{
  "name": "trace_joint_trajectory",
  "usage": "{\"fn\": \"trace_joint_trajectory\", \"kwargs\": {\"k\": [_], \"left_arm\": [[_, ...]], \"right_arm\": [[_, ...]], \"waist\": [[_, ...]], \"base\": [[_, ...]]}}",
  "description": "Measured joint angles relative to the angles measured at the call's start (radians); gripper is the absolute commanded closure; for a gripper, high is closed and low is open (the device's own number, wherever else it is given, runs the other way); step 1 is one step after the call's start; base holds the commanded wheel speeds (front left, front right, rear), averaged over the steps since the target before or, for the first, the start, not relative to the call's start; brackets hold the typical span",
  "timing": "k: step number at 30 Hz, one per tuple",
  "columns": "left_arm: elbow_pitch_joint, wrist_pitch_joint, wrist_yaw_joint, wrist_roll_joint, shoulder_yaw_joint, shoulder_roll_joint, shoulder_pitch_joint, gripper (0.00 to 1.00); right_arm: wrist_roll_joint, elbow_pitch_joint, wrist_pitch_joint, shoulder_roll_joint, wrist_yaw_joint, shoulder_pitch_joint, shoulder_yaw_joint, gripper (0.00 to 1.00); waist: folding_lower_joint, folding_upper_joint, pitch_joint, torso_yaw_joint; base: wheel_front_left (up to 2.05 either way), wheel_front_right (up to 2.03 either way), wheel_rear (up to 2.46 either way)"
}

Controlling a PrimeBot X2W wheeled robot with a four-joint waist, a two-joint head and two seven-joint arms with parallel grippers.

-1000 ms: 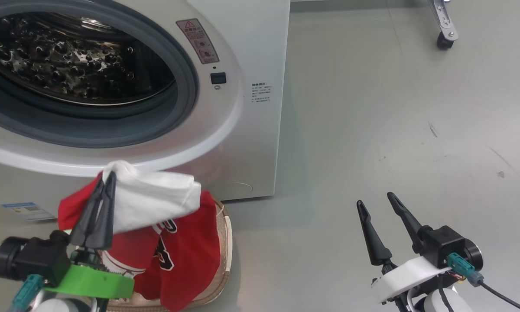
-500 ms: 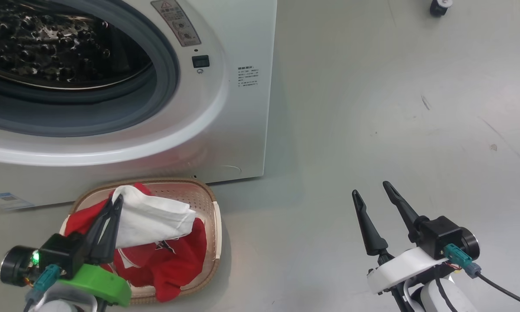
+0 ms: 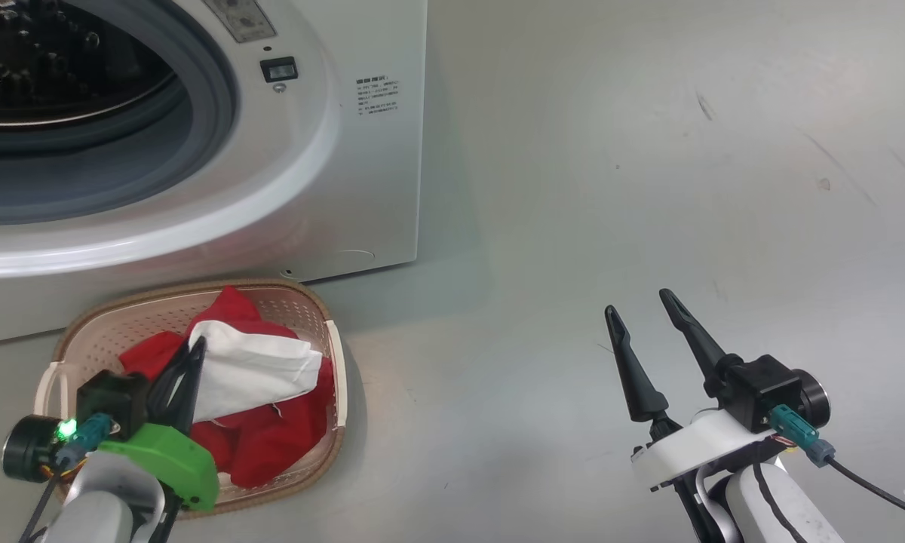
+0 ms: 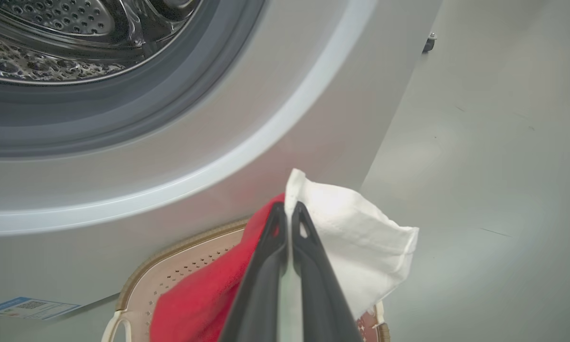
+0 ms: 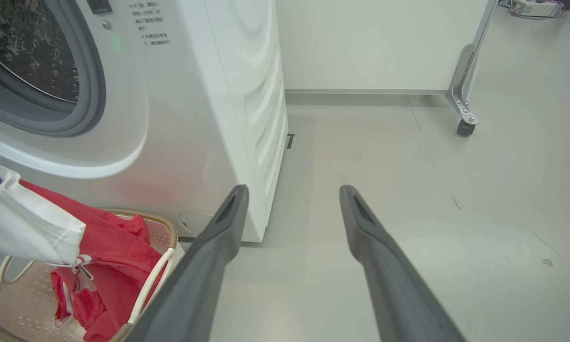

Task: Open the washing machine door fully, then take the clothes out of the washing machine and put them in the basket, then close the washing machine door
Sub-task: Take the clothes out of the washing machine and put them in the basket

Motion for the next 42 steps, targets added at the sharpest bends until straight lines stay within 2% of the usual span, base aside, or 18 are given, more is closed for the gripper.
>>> {"fn": "trace_joint_trajectory", "kwargs": {"k": [11, 22, 29, 34, 42], "left_arm": [[0.193, 0.036, 0.0, -0.039, 0.05, 0.014, -0.089, 1.0], [0.335, 0.043, -0.001, -0.05, 0.069, 0.019, -0.215, 1.0], [0.439, 0.02, -0.001, -0.126, 0.13, -0.006, -0.26, 1.0], [0.515, 0.017, -0.001, -0.131, 0.137, -0.007, -0.273, 1.0], [0.627, 0.063, -0.001, -0.184, 0.164, -0.04, -0.316, 1.0]], "right_arm": [[-0.003, -0.014, 0.0, 0.003, -0.011, -0.023, -0.005, 0.0], [-0.021, -0.035, 0.0, -0.008, -0.026, -0.048, -0.02, 0.0], [-0.029, -0.036, 0.0, -0.009, -0.026, -0.052, -0.018, 0.0], [-0.031, -0.036, 0.0, -0.013, -0.028, -0.059, -0.019, 0.0], [-0.036, -0.036, 0.0, -0.014, -0.028, -0.063, -0.015, 0.0]], "waist": [[0.0, 0.0, 0.086, -0.045], [0.0, 0.0, 0.169, -0.055], [0.0, 0.0, 0.197, -0.048], [0.0, 0.0, 0.201, -0.044], [0.0, 0.0, 0.203, -0.038]], "base": [[0.0, 0.0, 0.0], [0.0, 0.0, 0.0], [0.0, 0.0, 0.0], [0.0, 0.0, 0.0], [0.0, 0.0, 0.0]]}}
